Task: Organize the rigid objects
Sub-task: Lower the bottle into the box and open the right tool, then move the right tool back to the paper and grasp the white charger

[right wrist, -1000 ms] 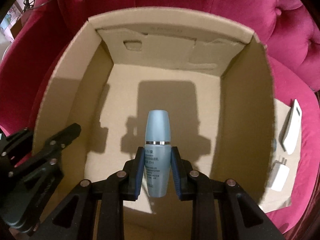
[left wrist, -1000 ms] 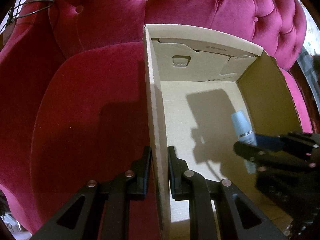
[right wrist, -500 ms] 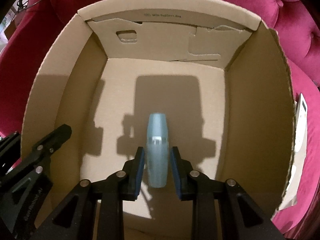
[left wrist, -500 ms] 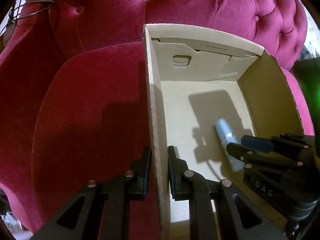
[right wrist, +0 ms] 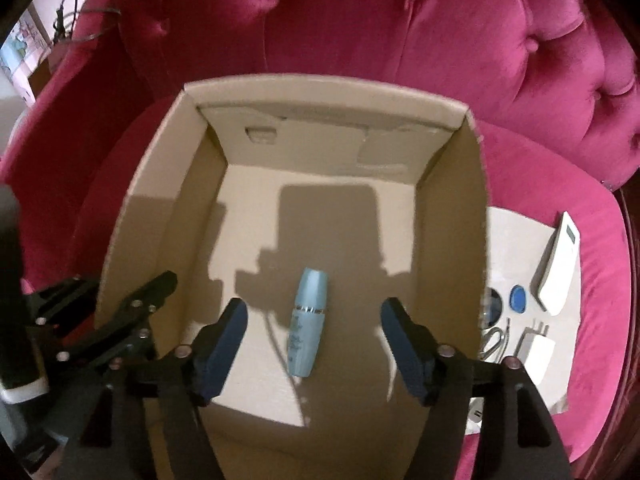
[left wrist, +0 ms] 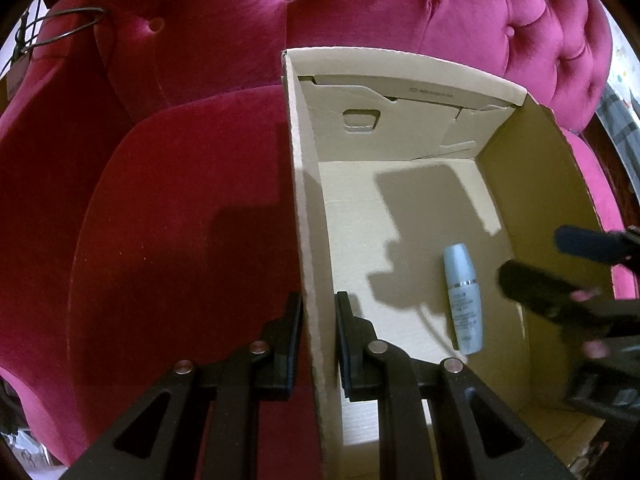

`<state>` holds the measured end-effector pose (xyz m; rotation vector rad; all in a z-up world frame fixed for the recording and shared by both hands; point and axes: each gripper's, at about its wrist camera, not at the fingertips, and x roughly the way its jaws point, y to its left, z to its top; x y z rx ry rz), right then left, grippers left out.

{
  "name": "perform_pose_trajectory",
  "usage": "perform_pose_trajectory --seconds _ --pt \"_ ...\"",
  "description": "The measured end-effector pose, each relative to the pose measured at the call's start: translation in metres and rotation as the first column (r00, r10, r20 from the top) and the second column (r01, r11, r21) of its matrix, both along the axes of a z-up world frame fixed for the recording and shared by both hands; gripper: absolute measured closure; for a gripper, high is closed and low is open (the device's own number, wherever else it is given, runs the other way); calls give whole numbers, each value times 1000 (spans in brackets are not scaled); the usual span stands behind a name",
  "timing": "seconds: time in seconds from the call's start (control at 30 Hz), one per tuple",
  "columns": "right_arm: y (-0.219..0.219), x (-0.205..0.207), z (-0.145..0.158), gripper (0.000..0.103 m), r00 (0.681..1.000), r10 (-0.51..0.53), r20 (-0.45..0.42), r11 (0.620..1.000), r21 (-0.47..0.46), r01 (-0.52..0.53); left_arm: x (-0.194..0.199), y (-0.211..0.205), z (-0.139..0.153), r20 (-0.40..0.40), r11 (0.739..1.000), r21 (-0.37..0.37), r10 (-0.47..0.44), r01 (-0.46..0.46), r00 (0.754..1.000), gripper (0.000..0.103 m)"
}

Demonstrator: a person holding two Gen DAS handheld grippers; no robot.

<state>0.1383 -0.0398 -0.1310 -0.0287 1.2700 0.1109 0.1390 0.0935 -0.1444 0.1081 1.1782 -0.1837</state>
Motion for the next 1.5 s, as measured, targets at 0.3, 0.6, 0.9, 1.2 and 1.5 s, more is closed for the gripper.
perform_pose_trajectory --seconds 0.3,0.6,0.9,1.2,1.5 --pt "-23 7 33 1 998 -25 56 1000 -11 26 -1 1 0 -3 1000 -4 5 -5 1000 86" --pt "-74 -3 58 0 993 -57 100 996 -63 64 5 6 0 -11 1000 -12 13 -13 1000 86" --pt "-148 -8 57 0 984 -142 103 980 -125 155 5 6 -1 -7 1000 -6 10 -10 1000 86" --pt "-198 -14 21 0 971 -232 63 959 -151 239 4 6 0 -8 1000 -6 11 -11 1000 86" --pt "-227 -17 -21 0 958 -286 14 945 -159 285 4 2 -2 -7 1000 8 9 -9 1000 86"
